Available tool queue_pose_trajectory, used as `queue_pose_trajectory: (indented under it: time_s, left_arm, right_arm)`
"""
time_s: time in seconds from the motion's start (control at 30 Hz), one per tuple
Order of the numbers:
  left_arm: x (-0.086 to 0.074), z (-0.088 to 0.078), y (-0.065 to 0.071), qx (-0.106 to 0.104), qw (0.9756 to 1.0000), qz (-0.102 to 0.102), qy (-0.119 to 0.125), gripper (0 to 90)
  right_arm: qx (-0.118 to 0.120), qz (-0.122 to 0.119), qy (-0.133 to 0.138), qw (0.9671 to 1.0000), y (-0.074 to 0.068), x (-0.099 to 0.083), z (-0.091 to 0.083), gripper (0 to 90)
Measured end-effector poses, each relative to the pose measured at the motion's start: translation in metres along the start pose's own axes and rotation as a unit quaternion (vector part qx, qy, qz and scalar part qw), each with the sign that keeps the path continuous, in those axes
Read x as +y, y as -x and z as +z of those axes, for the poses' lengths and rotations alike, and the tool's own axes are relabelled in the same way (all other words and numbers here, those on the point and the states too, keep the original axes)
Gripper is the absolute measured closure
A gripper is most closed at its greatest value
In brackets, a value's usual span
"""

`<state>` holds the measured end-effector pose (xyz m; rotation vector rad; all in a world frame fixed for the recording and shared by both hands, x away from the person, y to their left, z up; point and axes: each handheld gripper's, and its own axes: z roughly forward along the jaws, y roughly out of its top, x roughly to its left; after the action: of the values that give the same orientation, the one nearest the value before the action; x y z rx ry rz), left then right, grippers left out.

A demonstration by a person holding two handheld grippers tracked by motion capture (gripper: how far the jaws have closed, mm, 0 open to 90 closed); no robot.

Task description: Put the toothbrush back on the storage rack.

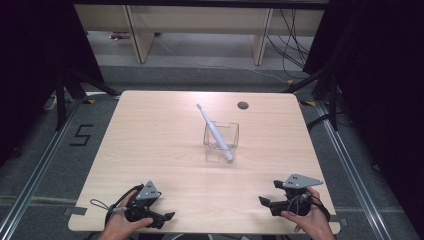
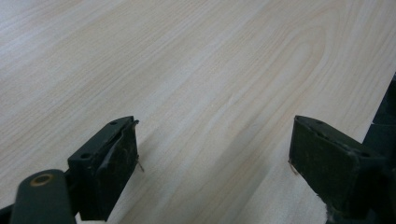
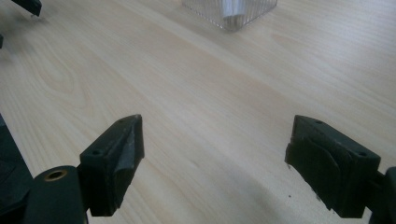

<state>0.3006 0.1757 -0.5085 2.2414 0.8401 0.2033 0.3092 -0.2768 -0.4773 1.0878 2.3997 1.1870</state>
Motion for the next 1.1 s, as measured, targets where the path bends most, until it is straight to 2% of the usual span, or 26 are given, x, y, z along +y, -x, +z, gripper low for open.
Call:
queue_pose_trajectory:
  time_s: [0.03,0.07,0.1,0.13,0.17,0.23,0.27,0.4,0.43,0.47,0.5,0.53,0.57,0.6,0.63,0.67,0.7,0.77,0.8,0.9,0.93,0.97,1.03,1.07,1.1]
  left_arm:
    - [0.000,0.000,0.000,0.000,1.0000,0.001,-0.001,14.8]
    - [0.000,0.000,0.000,-0.001,1.0000,0.000,-0.001,14.8]
    - [0.000,0.000,0.000,-0.001,1.0000,0.000,-0.001,14.8]
    - [0.000,0.000,0.000,0.000,1.0000,-0.001,0.000,14.8]
    - [0.000,0.000,0.000,0.000,1.0000,0.000,-0.001,14.8]
    - [0.000,0.000,0.000,0.000,1.0000,0.000,0.000,14.8]
    - [0.000,0.000,0.000,0.000,1.0000,0.001,0.000,14.8]
    - [0.000,0.000,0.000,0.000,1.0000,0.000,-0.001,14.8]
    - [0.000,0.000,0.000,0.000,1.0000,0.000,-0.001,14.8]
    - [0.000,0.000,0.000,0.000,1.0000,0.000,-0.001,14.8]
    - [0.000,0.000,0.000,0.000,1.0000,0.000,-0.001,14.8]
    - [0.000,0.000,0.000,0.000,1.0000,0.000,-0.001,14.8]
    - [0.000,0.000,0.000,-0.001,1.0000,0.000,-0.001,14.8]
    - [0.000,0.000,0.000,-0.001,1.0000,0.000,-0.001,14.8]
    - [0.000,0.000,0.000,0.000,1.0000,0.000,-0.001,14.8]
    - [0.000,0.000,0.000,0.000,1.0000,0.000,-0.001,14.8]
    - [0.000,0.000,0.000,0.000,1.0000,0.000,-0.001,14.9]
    - [0.000,0.000,0.000,-0.001,1.0000,0.000,-0.001,14.8]
    - [0.000,0.000,0.000,-0.001,1.0000,0.000,-0.001,14.9]
    - [0.000,0.000,0.000,-0.003,1.0000,0.002,-0.003,14.8]
    - [0.000,0.000,0.000,-0.004,1.0000,0.001,-0.002,14.8]
    - [0.000,0.000,0.000,-0.004,1.0000,0.000,-0.002,14.9]
    - [0.000,0.000,0.000,0.000,1.0000,-0.001,-0.001,14.9]
    - [0.000,0.000,0.000,0.000,1.0000,0.000,-0.001,14.8]
    - [0.000,0.000,0.000,-0.001,1.0000,0.001,-0.002,14.8]
  right_arm:
    - [0.009,0.003,-0.006,0.9999,0.000,-0.002,0.000,18.2]
    - [0.000,0.001,-0.006,1.0000,0.000,-0.002,-0.001,17.8]
    - [0.001,0.008,-0.008,0.9999,-0.001,-0.003,-0.001,17.0]
    - [-0.003,0.001,-0.005,1.0000,0.000,-0.004,-0.001,16.6]
    - [0.003,0.016,-0.011,0.9998,-0.003,-0.005,-0.001,16.2]
    - [0.002,0.003,-0.012,0.9999,-0.001,-0.006,-0.001,16.1]
    - [0.007,0.001,-0.012,0.9999,-0.001,-0.007,-0.001,16.1]
    - [-0.007,-0.004,-0.018,0.9998,-0.002,-0.011,-0.003,16.1]
    - [-0.007,0.005,-0.020,0.9998,-0.003,-0.012,-0.003,16.1]
    - [-0.010,-0.001,-0.022,0.9997,-0.003,-0.012,-0.004,16.1]
    - [-0.004,0.008,-0.025,0.9996,-0.004,-0.013,-0.004,16.1]
    - [-0.006,0.008,-0.028,0.9996,-0.004,-0.014,-0.004,16.1]
    - [-0.012,-0.003,-0.029,0.9995,-0.003,-0.014,-0.005,16.1]
    - [-0.008,-0.009,-0.031,0.9995,-0.002,-0.015,-0.004,16.1]
    - [-0.006,0.001,-0.038,0.9993,-0.003,-0.016,-0.005,16.1]
    - [-0.002,-0.005,-0.036,0.9994,-0.002,-0.017,-0.005,16.1]
    - [0.010,-0.005,-0.041,0.9991,-0.001,-0.018,-0.004,16.1]
    - [0.004,0.005,-0.045,0.9990,-0.002,-0.020,-0.005,16.1]
    - [-0.011,0.000,-0.045,0.9989,-0.003,-0.020,-0.006,16.1]
    - [-0.012,-0.008,-0.047,0.9988,-0.001,-0.022,-0.007,16.2]
    - [-0.014,-0.008,-0.048,0.9987,-0.001,-0.022,-0.008,16.2]
    - [-0.022,-0.018,-0.042,0.9987,0.000,-0.023,-0.009,16.2]
    - [-0.015,-0.008,-0.049,0.9987,0.000,-0.023,-0.009,16.2]
    - [-0.021,0.016,-0.057,0.9980,-0.003,-0.024,-0.011,16.2]
    - [-0.019,0.013,-0.051,0.9984,-0.002,-0.025,-0.010,16.2]
